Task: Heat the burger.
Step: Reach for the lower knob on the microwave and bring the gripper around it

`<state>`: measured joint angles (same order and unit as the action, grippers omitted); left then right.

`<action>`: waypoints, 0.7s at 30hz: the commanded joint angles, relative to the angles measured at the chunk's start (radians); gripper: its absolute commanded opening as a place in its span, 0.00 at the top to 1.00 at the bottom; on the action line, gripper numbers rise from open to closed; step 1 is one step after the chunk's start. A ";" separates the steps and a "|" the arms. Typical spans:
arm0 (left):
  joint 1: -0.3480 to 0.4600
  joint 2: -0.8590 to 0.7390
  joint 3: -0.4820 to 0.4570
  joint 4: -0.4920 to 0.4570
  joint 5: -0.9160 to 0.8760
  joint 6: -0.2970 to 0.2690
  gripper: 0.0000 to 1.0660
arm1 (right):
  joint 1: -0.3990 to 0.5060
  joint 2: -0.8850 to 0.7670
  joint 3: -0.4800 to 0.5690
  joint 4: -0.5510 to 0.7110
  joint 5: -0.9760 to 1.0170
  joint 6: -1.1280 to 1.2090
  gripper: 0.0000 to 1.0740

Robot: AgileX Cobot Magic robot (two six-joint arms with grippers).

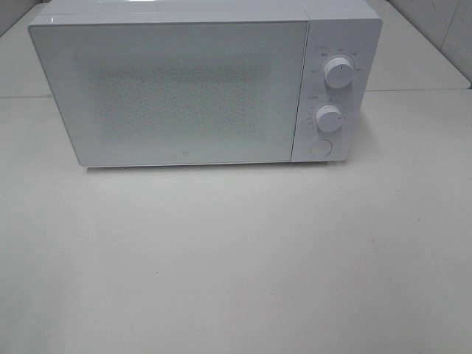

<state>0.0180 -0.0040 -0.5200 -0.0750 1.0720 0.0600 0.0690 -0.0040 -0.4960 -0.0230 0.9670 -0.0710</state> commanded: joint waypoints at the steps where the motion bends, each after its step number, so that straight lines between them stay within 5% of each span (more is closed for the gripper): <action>1: 0.002 -0.022 0.003 0.002 0.000 -0.009 0.06 | -0.002 -0.025 -0.001 0.003 -0.006 -0.009 0.55; 21: 0.002 -0.022 0.003 0.002 -0.001 -0.009 0.06 | -0.002 -0.025 -0.001 0.003 -0.006 -0.009 0.55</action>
<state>0.0180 -0.0050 -0.5200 -0.0750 1.0720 0.0590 0.0690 -0.0040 -0.4960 -0.0230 0.9670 -0.0710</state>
